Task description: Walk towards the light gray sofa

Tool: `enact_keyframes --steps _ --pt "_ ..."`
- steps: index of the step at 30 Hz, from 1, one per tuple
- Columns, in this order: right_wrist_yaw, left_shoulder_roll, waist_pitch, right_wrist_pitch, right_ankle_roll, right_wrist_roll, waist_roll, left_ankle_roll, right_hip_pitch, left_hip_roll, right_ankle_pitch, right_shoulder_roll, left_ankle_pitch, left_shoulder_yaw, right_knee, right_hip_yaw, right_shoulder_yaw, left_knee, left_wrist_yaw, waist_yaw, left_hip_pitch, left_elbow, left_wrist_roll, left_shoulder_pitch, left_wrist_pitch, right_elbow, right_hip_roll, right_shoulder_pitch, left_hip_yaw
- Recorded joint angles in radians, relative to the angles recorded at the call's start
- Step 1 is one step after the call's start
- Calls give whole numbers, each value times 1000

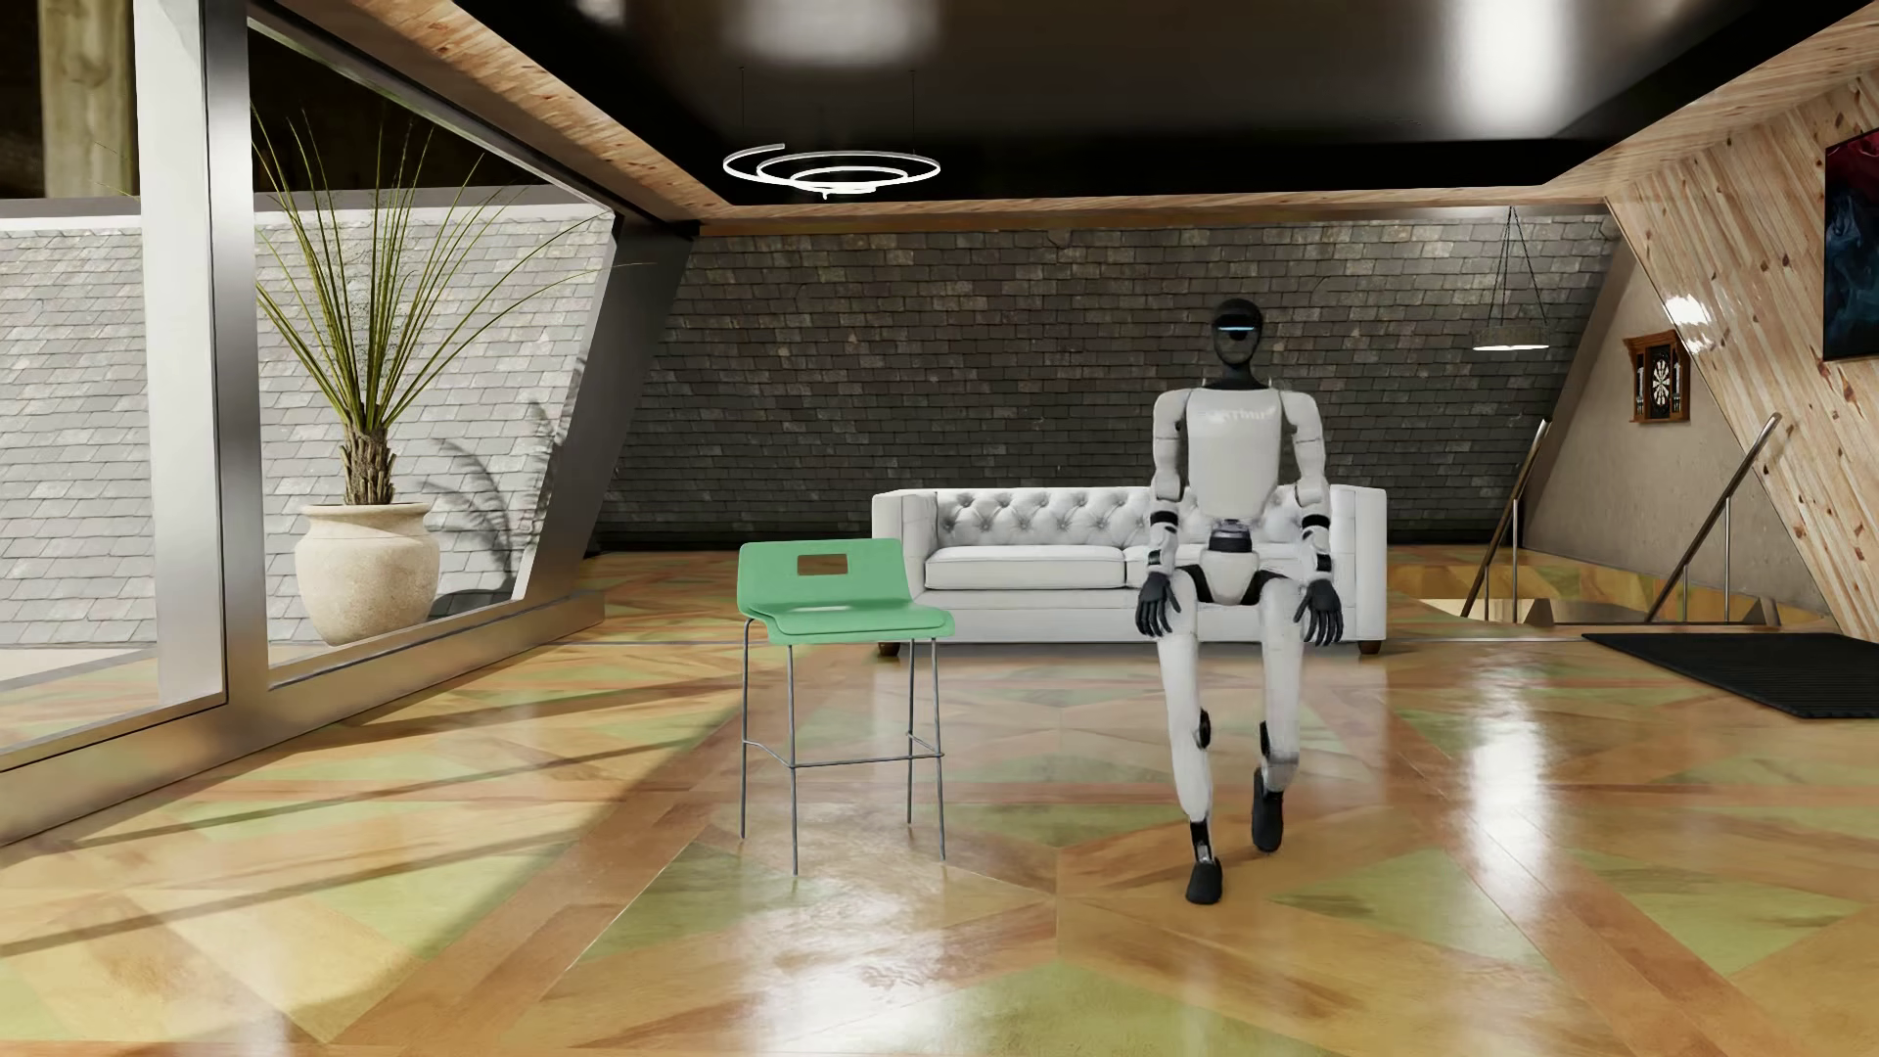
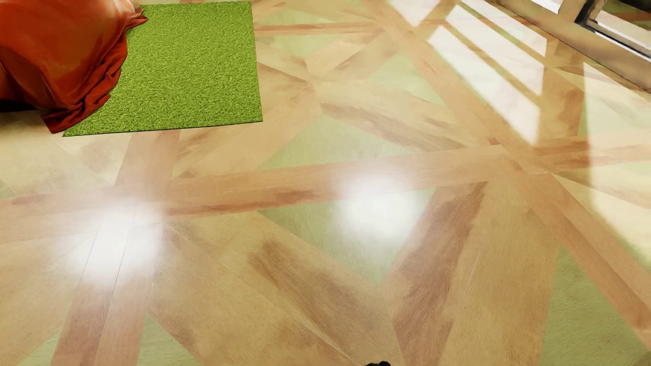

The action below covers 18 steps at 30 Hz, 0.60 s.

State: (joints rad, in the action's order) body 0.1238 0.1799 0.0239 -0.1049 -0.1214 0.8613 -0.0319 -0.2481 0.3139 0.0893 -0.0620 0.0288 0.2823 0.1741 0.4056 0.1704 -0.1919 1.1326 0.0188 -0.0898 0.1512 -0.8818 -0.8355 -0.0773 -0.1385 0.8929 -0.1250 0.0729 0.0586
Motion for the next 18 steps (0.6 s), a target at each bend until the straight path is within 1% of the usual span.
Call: enact_keyframes --steps 1,2,3,4,5,6,7,8,9,10,11,12,14,15,16,17,18 --pt "24 6 -4 5 -2 0 -17 -2 -23 25 -24 -4 -79 -17 5 -8 11 98 22 3 78 -5 -2 -6 -26 -5 -34 -24 -44" --pt "44 5 -8 2 -4 0 -32 18 -46 60 -45 -8 -176 -37 8 -27 22 151 49 7 150 -11 1 -14 -54 -7 -66 -49 -61" --pt "56 -2 -9 -4 -6 1 -45 67 -69 87 -63 -11 -255 -56 9 -60 31 150 67 15 208 -13 8 -24 -71 -5 -93 -78 -65" --pt "61 -6 -11 -8 -7 3 -53 99 -84 101 -83 -14 -328 -70 19 -103 33 111 73 26 260 -7 16 -35 -72 -1 -117 -108 -71" --pt "59 -7 -12 -4 -7 6 -57 153 -97 97 -103 -15 -395 -79 32 -151 26 38 71 38 304 5 24 -45 -60 2 -137 -138 -85" --pt "54 -7 -13 7 -6 12 -59 184 -111 78 -121 -15 -441 -85 43 -200 11 -56 69 51 340 20 29 -52 -47 2 -154 -164 -116" --pt "50 -8 -14 20 -5 17 -57 173 -130 32 -133 -13 -463 -91 43 -252 -9 -172 70 64 362 35 30 -55 -39 -2 -165 -183 -180" --pt "46 -11 -13 34 -4 20 -53 121 -148 -48 -143 -12 -472 -99 40 -304 -29 -304 74 76 362 49 31 -56 -38 -7 -173 -196 -313" --pt "44 -17 -9 44 -2 20 -46 59 -166 -107 -151 -12 -451 -111 33 -355 -46 -447 78 87 346 62 35 -56 -40 -10 -178 -202 -464" --pt "41 -24 -5 50 0 16 -40 17 -186 -121 -157 -13 -392 -123 22 -406 -60 -602 80 94 322 76 40 -57 -40 -11 -182 -204 -569" --pt "38 -34 -2 51 2 10 -35 7 -210 -100 -160 -11 -309 -132 6 -450 -72 -709 83 94 301 89 43 -58 -37 -8 -180 -200 -554" --pt "38 -39 -3 45 2 5 -28 22 -227 -87 -167 -8 -316 -133 10 -483 -79 -712 89 92 288 96 41 -56 -33 -2 -178 -191 -512" --pt "51 -45 -6 10 -3 -6 -5 73 -244 -84 -147 2 -333 -107 42 -511 -71 -721 96 87 250 88 18 -33 -28 19 -156 -150 -440" --pt "51 -46 -7 -10 -5 -14 10 94 -239 -84 -117 6 -332 -94 71 -514 -62 -740 94 84 226 83 8 -19 -28 33 -145 -123 -407" --pt "36 -50 -8 -24 -4 -15 25 114 -227 -83 -74 15 -327 -93 120 -513 -65 -767 102 83 196 76 8 -9 -17 37 -136 -89 -371" --pt "8 -51 -9 -19 2 -8 41 130 -203 -83 -34 37 -327 -107 181 -516 -85 -790 111 85 170 74 20 -3 5 50 -128 -66 -331" --pt "-23 -60 -11 -8 20 12 58 146 -172 -88 2 60 -335 -123 259 -528 -129 -799 127 88 149 73 34 6 25 66 -123 -49 -285"
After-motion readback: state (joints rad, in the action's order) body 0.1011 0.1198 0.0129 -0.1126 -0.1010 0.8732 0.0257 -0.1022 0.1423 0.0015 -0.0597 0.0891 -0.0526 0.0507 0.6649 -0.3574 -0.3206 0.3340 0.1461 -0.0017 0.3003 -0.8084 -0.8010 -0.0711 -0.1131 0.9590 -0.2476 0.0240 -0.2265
